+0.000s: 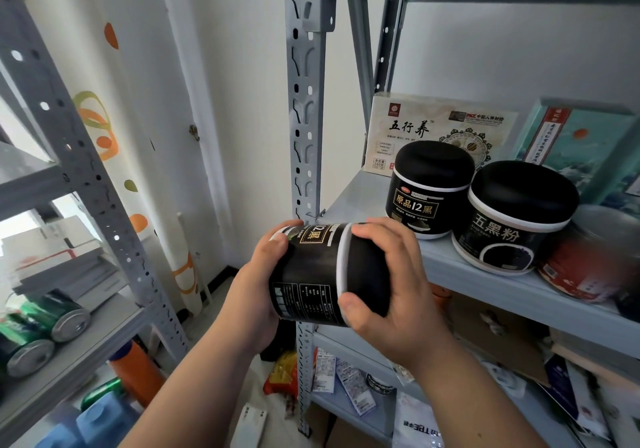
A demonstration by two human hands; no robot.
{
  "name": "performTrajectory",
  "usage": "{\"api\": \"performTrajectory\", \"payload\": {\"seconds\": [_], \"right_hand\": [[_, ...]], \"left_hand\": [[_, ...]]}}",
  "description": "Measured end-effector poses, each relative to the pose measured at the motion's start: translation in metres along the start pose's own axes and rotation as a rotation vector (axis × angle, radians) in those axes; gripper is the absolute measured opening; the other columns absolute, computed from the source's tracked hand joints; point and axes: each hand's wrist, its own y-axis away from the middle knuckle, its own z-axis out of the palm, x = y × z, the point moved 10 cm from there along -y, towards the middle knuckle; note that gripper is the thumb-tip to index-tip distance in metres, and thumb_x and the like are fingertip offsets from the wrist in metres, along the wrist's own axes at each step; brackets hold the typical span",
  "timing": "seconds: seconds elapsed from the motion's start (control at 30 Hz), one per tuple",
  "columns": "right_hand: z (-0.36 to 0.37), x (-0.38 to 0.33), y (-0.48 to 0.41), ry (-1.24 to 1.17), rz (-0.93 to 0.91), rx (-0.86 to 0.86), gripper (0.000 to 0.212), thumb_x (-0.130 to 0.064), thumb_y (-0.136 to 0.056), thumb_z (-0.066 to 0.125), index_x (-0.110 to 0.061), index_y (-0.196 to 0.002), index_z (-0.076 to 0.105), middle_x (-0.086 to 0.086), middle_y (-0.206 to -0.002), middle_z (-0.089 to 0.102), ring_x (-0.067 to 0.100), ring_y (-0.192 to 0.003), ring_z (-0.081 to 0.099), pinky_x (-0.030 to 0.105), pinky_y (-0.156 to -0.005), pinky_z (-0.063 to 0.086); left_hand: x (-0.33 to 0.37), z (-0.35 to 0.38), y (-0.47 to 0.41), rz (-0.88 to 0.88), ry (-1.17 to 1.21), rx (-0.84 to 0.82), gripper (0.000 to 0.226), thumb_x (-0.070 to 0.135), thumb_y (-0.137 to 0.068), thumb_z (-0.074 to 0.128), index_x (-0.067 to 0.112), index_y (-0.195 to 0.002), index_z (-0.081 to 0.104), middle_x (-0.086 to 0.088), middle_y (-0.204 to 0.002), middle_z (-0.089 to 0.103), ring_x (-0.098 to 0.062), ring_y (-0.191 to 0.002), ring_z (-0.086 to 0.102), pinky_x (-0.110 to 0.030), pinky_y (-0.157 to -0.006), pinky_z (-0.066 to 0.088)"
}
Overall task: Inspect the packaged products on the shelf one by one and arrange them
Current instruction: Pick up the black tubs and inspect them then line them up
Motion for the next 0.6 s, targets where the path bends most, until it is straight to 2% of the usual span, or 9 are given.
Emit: {"api": "performTrajectory", "payload": {"seconds": [0.1,0.2,0.27,0.3,0.37,0.4,0.43,0.5,0.6], "right_hand": [[0.001,0.0,0.003,0.025,-0.039,-0.05,0.066,-0.042,-0.074,0.067,-0.032,-0.136,0.046,0.004,-0.142,0.037,0.007,-0.132,0.043,0.008,-0.101,0.038],[0.003,0.002,0.004,0.006,-0.007,-0.05,0.061,-0.043,-0.076,0.064,-0.036,-0.134,0.047,0.004,-0.14,0.04,0.006,-0.129,0.046,0.008,-0.098,0.039],[0.006,0.015,0.004,-0.112,0.178,-0.043,0.051,-0.052,-0.079,0.058,-0.047,-0.128,0.047,-0.001,-0.135,0.048,0.001,-0.119,0.051,0.013,-0.093,0.046],[0.01,0.025,0.005,-0.188,0.299,-0.055,0.047,-0.06,-0.08,0.054,-0.052,-0.126,0.047,-0.005,-0.132,0.053,0.002,-0.115,0.055,0.023,-0.093,0.051],[0.014,0.045,0.009,-0.264,0.477,-0.121,0.054,-0.076,-0.079,0.044,-0.051,-0.128,0.05,-0.015,-0.125,0.062,0.004,-0.114,0.06,0.037,-0.094,0.052],[0.013,0.05,0.01,-0.283,0.509,-0.158,0.059,-0.08,-0.077,0.042,-0.055,-0.131,0.049,-0.022,-0.124,0.062,0.001,-0.117,0.059,0.035,-0.094,0.051],[0.011,0.049,0.01,-0.301,0.505,-0.19,0.065,-0.08,-0.075,0.045,-0.06,-0.136,0.043,-0.03,-0.129,0.057,-0.006,-0.121,0.056,0.029,-0.094,0.049],[0.01,0.037,0.009,-0.261,0.41,-0.277,0.08,-0.065,-0.072,0.06,-0.068,-0.144,0.026,-0.035,-0.147,0.037,-0.015,-0.134,0.039,0.023,-0.101,0.045],[0.015,0.014,0.008,-0.028,0.172,-0.356,0.094,-0.043,-0.07,0.068,-0.065,-0.148,0.02,-0.024,-0.16,0.017,-0.005,-0.148,0.024,0.013,-0.108,0.037]], "left_hand": [[-0.005,-0.003,0.002,-0.044,0.012,-0.002,0.063,0.044,-0.084,0.057,0.012,-0.138,0.055,-0.026,-0.134,0.061,-0.04,-0.109,0.064,-0.05,-0.084,0.056],[-0.002,-0.002,0.005,0.009,-0.002,0.0,0.059,0.041,-0.083,0.057,0.016,-0.137,0.057,-0.021,-0.128,0.066,-0.035,-0.104,0.068,-0.046,-0.076,0.061],[0.003,0.0,0.007,0.077,-0.045,-0.002,0.054,0.037,-0.083,0.056,0.024,-0.136,0.057,-0.013,-0.122,0.071,-0.032,-0.1,0.071,-0.045,-0.072,0.061],[0.006,-0.002,0.008,0.113,-0.086,0.006,0.053,0.036,-0.083,0.056,0.029,-0.135,0.057,-0.009,-0.12,0.072,-0.031,-0.1,0.072,-0.045,-0.073,0.061],[0.011,-0.006,0.01,0.162,-0.149,0.022,0.052,0.037,-0.083,0.058,0.034,-0.135,0.057,-0.005,-0.117,0.073,-0.03,-0.1,0.073,-0.045,-0.074,0.061],[0.013,-0.008,0.011,0.17,-0.143,0.025,0.054,0.039,-0.081,0.061,0.034,-0.134,0.058,-0.005,-0.116,0.073,-0.029,-0.098,0.073,-0.044,-0.072,0.061],[0.014,-0.01,0.011,0.168,-0.115,0.029,0.057,0.042,-0.078,0.064,0.032,-0.133,0.059,-0.006,-0.116,0.072,-0.029,-0.097,0.073,-0.042,-0.07,0.061],[0.016,-0.013,0.01,0.154,-0.068,0.04,0.058,0.041,-0.076,0.065,0.029,-0.132,0.06,-0.01,-0.12,0.071,-0.028,-0.097,0.072,-0.039,-0.067,0.06],[0.016,-0.009,0.01,0.152,-0.083,0.015,0.056,0.039,-0.079,0.064,0.028,-0.134,0.059,-0.011,-0.122,0.07,-0.031,-0.101,0.071,-0.042,-0.07,0.061]]}}
